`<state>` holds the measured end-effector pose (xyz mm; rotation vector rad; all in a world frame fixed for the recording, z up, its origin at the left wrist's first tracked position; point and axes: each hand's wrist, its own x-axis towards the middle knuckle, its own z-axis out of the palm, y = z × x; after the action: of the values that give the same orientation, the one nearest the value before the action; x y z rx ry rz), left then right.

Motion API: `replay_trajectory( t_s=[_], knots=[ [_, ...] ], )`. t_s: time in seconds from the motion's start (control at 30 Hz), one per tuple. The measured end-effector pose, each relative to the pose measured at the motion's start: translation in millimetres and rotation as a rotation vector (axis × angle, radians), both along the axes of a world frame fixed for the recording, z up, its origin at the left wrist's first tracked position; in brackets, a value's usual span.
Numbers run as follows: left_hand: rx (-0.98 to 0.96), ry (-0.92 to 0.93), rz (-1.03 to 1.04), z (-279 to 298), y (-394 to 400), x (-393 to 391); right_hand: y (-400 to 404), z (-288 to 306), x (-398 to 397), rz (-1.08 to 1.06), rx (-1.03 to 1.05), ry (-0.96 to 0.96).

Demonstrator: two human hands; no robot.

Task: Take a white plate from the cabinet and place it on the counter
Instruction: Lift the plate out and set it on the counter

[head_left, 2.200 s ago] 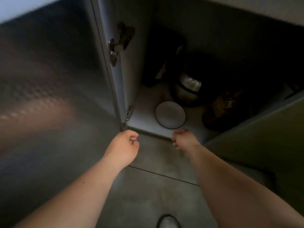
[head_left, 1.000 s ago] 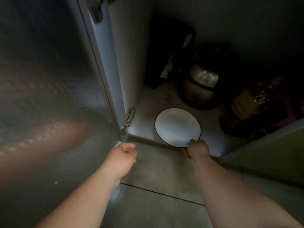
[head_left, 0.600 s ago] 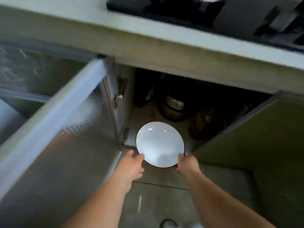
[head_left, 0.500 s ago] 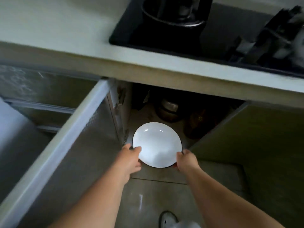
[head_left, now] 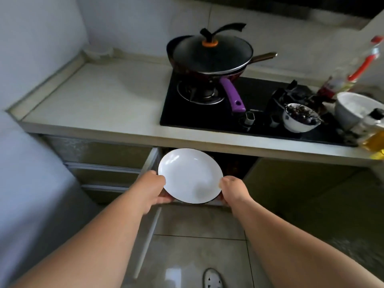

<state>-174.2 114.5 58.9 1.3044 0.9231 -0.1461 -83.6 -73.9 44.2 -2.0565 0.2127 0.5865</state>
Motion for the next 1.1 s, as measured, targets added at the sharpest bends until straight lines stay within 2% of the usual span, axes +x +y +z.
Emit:
replay_trajectory(
  t_s=[0.1,0.27,0.33,0.4,0.53,0.73,1.1],
  knots=[
    [0.061,-0.052,-0.022,37,19,-20,19,28,-16,0.020,0.029,-0.022],
    [0.160,-0.153,0.086,84,65,-45,77,71,-28,0.072,0.144,-0.089],
    [0.183,-0.172,0.157,92,85,-49,105,83,-24,0.156,0.157,-0.140],
    [0.197,-0.183,0.234,94,105,-48,131,90,-16,0.265,0.086,-0.180],
    [0.185,-0.196,0.383,88,144,-32,184,96,11,0.332,0.126,-0.197],
    [0.128,-0.155,0.519,67,202,22,257,86,79,0.496,0.065,-0.192],
    [0.087,-0.130,0.616,31,259,126,342,44,191,0.535,0.049,-0.127]
  ],
)
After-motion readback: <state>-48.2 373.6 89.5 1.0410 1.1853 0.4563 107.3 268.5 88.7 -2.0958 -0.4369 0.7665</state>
